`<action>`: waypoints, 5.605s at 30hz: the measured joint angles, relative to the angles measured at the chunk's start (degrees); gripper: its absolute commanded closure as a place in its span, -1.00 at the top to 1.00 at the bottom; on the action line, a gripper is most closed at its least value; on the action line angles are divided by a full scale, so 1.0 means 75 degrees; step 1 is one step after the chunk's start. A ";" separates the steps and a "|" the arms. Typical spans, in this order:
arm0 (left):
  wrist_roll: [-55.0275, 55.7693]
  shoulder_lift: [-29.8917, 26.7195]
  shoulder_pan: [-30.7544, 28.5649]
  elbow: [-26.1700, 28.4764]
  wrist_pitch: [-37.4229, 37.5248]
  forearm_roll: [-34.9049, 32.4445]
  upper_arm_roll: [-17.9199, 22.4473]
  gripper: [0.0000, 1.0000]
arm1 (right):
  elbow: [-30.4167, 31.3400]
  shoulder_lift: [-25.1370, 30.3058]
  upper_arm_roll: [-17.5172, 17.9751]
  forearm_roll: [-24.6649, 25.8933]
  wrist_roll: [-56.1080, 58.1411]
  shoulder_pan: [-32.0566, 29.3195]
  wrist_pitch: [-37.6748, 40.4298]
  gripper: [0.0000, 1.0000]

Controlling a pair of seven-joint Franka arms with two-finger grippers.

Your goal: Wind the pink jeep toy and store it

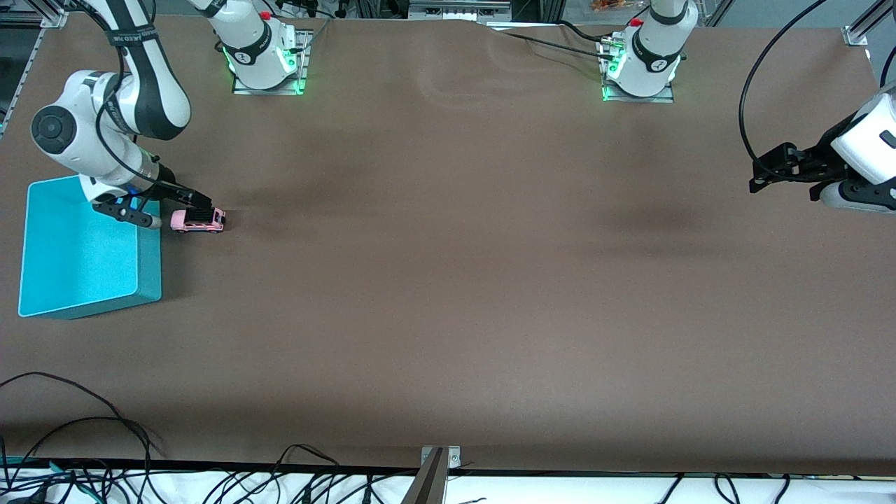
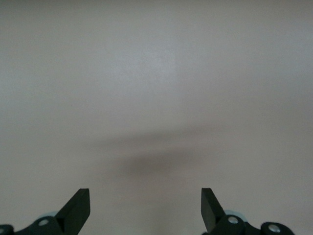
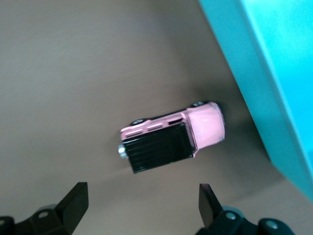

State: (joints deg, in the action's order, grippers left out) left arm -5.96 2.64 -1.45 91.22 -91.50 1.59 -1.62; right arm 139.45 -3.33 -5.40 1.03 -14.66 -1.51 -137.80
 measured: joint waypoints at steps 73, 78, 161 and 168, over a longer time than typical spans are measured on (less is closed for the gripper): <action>0.0000 0.0007 -0.0004 -0.0047 0.0000 0.0000 0.0015 1.00 | 0.0382 -0.1494 -0.0253 0.0000 -0.6911 -0.0156 -0.3573 -1.00; -0.0001 0.0008 -0.0004 -0.0086 0.0000 0.0000 0.0015 1.00 | 0.0291 -0.1118 -0.0158 0.0018 -0.6847 -0.0142 -0.3040 -1.00; 0.0000 0.0010 -0.0012 -0.0301 0.0001 0.0000 0.0022 1.00 | -0.1907 -0.1632 -0.0876 0.2567 0.1945 -0.0282 0.0724 -1.00; 0.0000 0.0010 -0.0012 -0.0301 0.0001 0.0000 0.0023 1.00 | -0.1908 -0.1615 -0.0499 0.2567 0.1471 -0.0258 0.0756 -1.00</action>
State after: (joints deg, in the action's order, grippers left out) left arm -5.96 2.71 -1.54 88.97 -91.49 1.59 -1.45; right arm 125.15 -15.44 -9.14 20.29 -3.63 -3.45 -132.14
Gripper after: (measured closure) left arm 0.000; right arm 0.480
